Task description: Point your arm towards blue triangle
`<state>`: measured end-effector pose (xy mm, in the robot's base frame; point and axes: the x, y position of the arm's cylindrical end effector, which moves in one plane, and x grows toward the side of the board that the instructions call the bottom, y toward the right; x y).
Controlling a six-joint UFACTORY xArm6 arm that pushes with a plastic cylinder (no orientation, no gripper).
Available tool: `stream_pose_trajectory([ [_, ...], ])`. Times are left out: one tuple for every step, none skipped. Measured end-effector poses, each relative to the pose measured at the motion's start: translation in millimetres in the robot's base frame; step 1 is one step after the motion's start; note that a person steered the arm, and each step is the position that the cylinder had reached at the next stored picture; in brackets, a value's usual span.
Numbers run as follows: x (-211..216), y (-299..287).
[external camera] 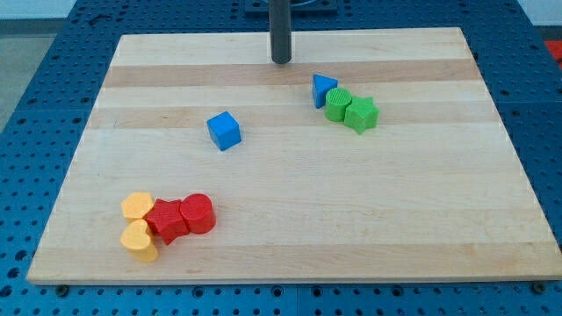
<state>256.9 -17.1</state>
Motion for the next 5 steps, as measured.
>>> stream_pose_trajectory([
  [0,0],
  [26,36],
  [28,41],
  [29,44],
  [51,67],
])
